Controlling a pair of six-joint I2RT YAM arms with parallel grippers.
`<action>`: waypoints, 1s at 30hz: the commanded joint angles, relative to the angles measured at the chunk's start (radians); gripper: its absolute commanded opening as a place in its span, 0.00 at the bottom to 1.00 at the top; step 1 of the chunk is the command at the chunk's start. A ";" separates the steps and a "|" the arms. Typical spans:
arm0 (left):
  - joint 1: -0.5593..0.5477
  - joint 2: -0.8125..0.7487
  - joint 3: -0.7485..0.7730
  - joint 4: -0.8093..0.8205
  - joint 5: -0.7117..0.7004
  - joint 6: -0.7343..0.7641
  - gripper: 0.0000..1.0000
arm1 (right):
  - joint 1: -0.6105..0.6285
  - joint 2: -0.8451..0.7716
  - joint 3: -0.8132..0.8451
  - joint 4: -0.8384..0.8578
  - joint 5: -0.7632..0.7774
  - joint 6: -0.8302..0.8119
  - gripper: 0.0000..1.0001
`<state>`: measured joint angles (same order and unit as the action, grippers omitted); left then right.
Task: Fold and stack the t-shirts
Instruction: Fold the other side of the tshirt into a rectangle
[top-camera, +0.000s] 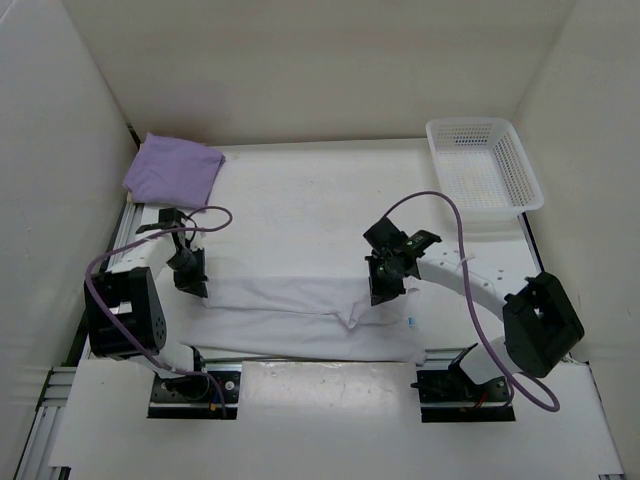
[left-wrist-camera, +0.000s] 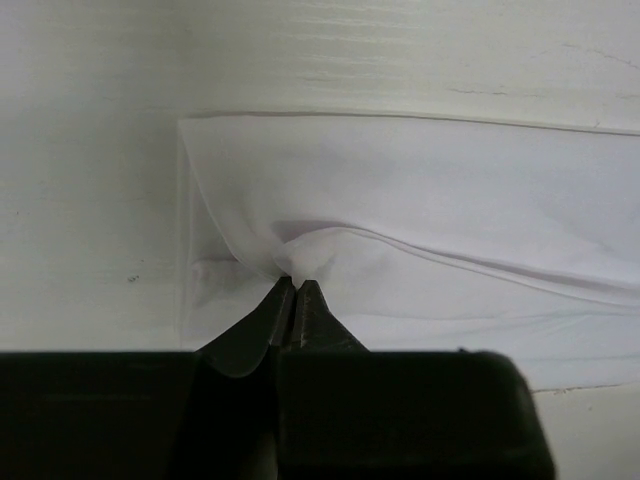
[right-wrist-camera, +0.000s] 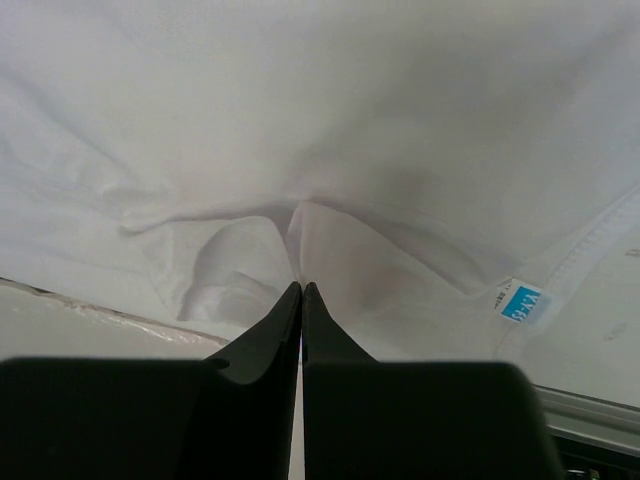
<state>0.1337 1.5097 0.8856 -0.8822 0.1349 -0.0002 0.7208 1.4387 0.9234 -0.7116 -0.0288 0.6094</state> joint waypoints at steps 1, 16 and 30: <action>-0.002 -0.040 0.042 0.005 -0.020 0.000 0.10 | -0.014 -0.034 0.090 -0.057 0.030 -0.040 0.00; 0.038 0.178 0.489 -0.130 -0.032 0.000 0.10 | -0.199 0.043 0.367 -0.123 0.102 -0.178 0.00; 0.078 0.017 0.127 -0.121 -0.101 0.000 0.10 | -0.149 -0.290 -0.075 -0.082 -0.008 0.012 0.00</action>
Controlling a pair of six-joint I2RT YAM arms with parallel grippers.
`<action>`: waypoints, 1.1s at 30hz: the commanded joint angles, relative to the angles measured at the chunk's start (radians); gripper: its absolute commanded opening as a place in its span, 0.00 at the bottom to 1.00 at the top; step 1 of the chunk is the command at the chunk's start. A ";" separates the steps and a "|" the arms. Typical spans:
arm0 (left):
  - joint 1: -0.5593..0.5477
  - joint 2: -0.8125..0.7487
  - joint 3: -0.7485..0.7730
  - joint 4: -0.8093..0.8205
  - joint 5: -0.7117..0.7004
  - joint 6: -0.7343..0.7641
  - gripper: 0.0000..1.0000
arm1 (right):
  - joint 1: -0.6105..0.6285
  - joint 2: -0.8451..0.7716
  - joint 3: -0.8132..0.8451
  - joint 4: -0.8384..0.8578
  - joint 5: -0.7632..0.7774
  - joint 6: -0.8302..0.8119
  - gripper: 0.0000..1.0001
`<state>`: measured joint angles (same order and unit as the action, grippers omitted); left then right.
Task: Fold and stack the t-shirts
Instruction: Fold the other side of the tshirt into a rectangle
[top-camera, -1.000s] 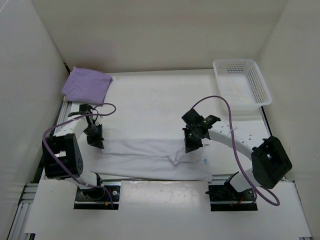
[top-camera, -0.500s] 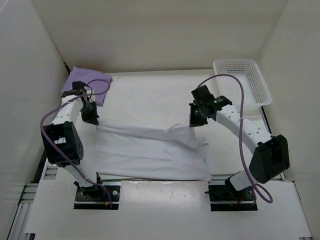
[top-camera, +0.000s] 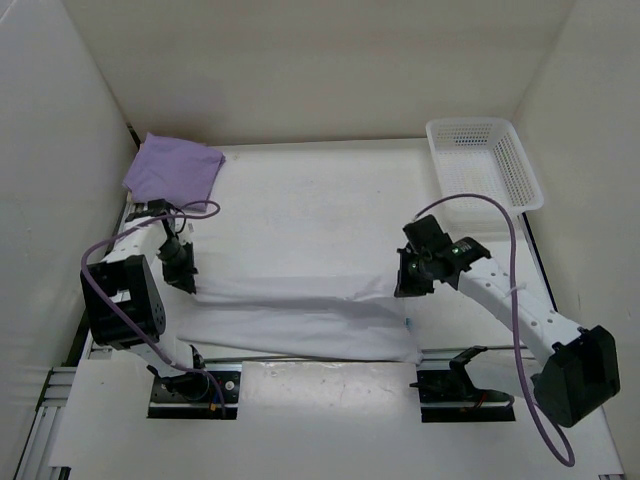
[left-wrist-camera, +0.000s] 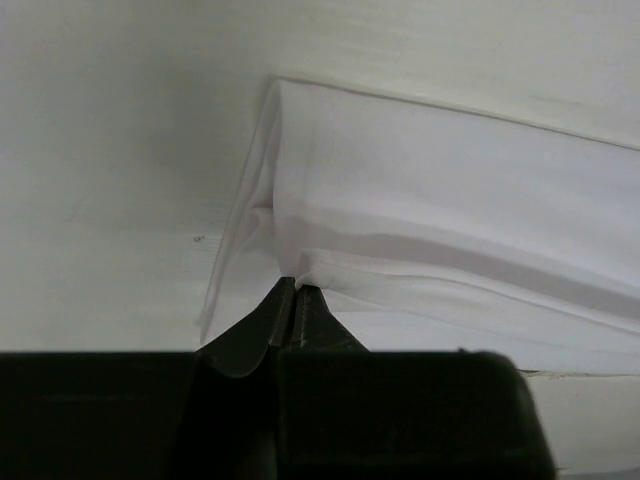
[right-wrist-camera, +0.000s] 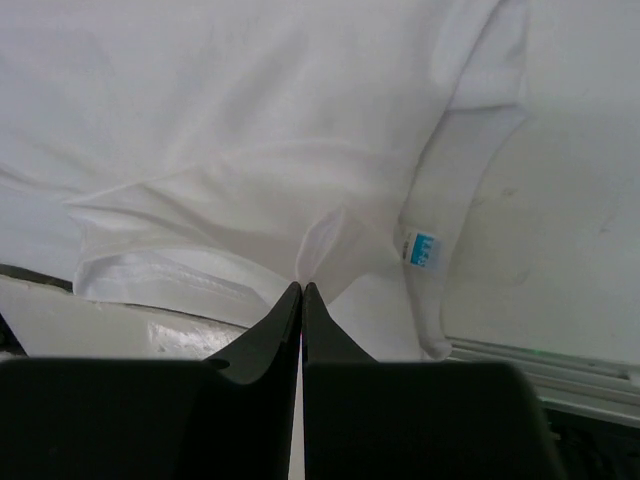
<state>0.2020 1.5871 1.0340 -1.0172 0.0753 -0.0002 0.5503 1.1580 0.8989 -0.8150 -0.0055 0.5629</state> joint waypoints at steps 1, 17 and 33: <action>0.010 -0.061 -0.031 0.025 -0.042 0.000 0.10 | 0.040 -0.009 -0.066 0.036 -0.043 0.081 0.00; 0.019 -0.041 -0.071 0.034 -0.080 0.000 0.28 | 0.262 0.011 -0.218 0.109 0.044 0.103 0.22; 0.039 -0.134 -0.003 -0.007 -0.180 0.000 0.71 | 0.365 -0.161 -0.155 0.120 0.079 -0.001 0.21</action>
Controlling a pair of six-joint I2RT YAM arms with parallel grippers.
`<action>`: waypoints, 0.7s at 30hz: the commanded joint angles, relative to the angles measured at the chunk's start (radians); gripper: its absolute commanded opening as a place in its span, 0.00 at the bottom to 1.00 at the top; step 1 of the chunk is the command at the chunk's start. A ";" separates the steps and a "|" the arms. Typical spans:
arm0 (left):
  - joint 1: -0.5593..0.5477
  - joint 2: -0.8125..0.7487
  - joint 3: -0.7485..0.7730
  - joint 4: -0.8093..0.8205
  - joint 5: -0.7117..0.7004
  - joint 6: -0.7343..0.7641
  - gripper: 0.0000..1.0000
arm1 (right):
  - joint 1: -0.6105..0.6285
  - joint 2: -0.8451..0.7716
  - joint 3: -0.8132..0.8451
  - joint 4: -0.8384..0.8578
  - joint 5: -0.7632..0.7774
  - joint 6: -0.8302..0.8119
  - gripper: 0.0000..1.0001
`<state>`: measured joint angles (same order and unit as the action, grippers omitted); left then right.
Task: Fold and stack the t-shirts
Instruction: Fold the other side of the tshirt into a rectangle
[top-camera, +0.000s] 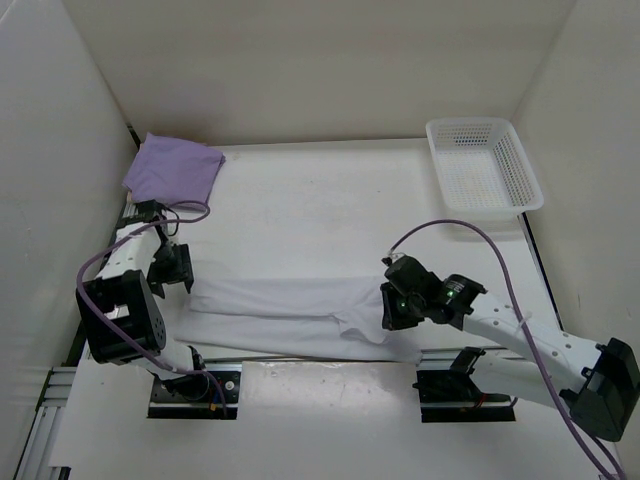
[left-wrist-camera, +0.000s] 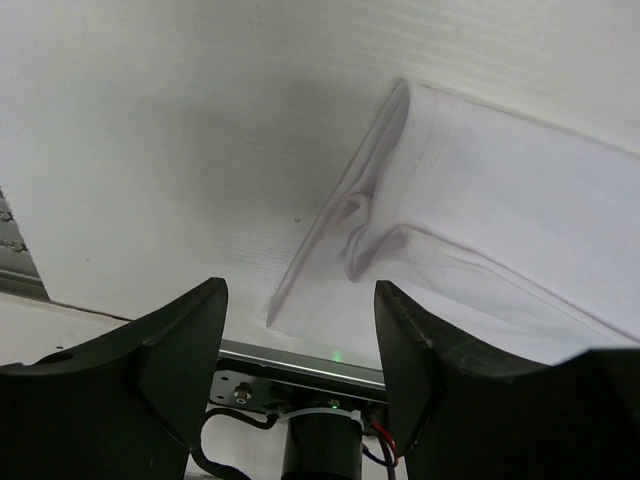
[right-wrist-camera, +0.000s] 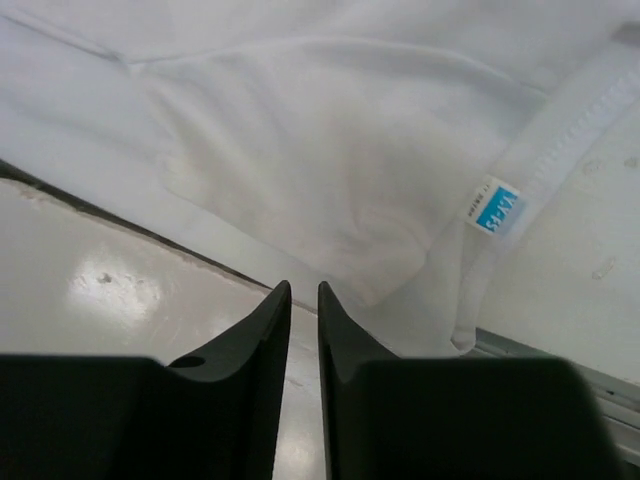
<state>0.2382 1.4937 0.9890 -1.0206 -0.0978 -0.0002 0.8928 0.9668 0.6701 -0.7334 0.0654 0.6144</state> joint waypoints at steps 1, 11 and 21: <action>0.003 -0.032 0.042 -0.013 -0.017 0.000 0.71 | 0.023 0.048 0.112 0.038 0.008 -0.064 0.19; -0.053 0.019 0.053 -0.013 0.019 0.000 0.71 | 0.052 0.283 0.212 0.184 -0.074 -0.171 0.02; -0.053 0.010 -0.007 0.019 0.006 0.000 0.73 | 0.084 0.567 0.160 0.351 -0.199 -0.248 0.00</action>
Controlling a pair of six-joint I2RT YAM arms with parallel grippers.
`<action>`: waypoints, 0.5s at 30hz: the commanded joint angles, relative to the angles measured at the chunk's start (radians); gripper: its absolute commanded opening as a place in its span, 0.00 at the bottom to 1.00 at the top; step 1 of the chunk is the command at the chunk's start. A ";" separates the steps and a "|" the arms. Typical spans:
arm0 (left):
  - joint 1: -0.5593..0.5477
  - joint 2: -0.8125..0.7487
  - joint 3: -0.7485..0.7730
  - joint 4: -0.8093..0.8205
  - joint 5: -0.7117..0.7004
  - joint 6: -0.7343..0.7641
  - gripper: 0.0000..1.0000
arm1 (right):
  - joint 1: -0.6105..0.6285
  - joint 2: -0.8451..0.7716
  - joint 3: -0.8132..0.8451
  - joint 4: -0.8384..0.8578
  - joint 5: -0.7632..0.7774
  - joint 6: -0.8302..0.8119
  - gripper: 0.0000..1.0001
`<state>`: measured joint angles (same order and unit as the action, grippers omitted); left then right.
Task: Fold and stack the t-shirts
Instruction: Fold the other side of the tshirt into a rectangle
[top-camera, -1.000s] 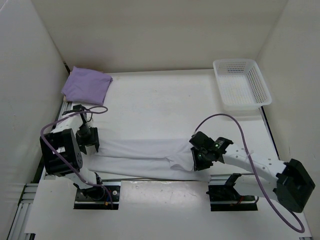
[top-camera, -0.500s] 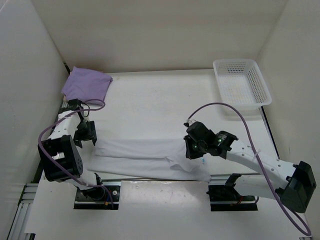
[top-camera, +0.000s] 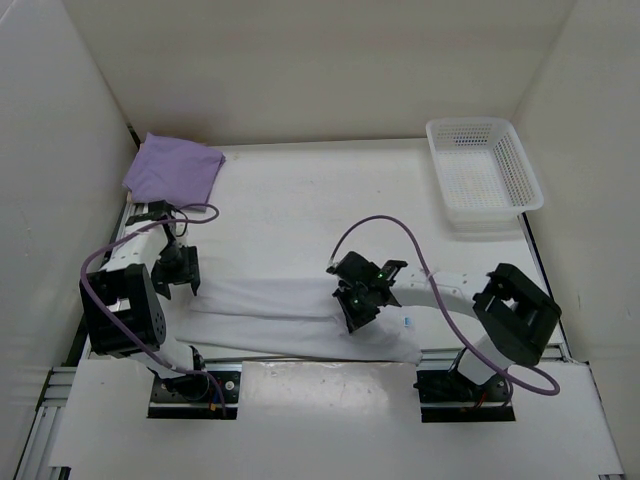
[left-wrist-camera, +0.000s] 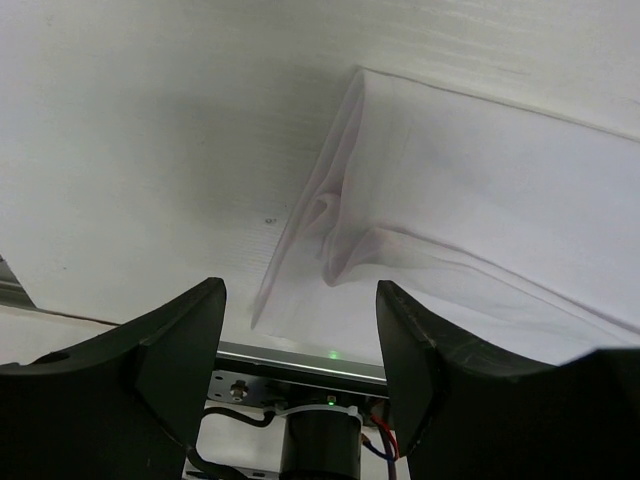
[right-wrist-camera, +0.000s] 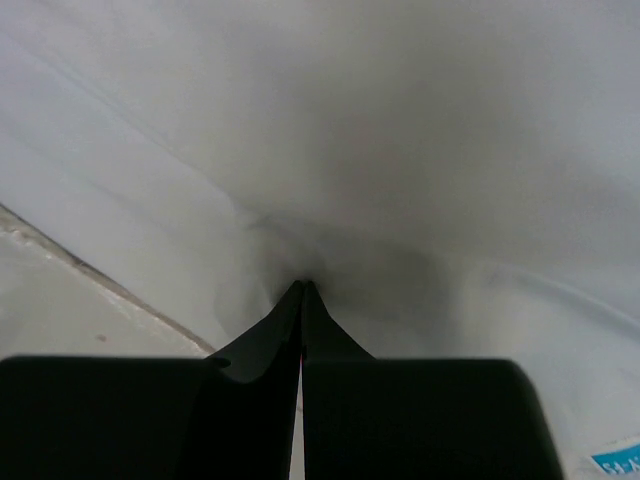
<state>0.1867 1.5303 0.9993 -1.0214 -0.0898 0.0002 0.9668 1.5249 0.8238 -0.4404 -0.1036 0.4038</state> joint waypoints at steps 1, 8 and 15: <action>-0.001 -0.027 -0.018 0.020 -0.002 0.000 0.73 | 0.010 0.009 0.006 0.058 -0.013 -0.037 0.00; -0.001 -0.027 -0.027 0.020 -0.002 0.000 0.73 | 0.019 -0.098 0.086 -0.070 0.224 0.062 0.01; -0.001 -0.018 -0.027 0.029 0.010 0.000 0.73 | 0.009 -0.247 -0.084 -0.173 0.327 0.311 0.00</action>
<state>0.1867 1.5299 0.9749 -1.0111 -0.0902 0.0002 0.9798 1.2827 0.8036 -0.5175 0.1459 0.5755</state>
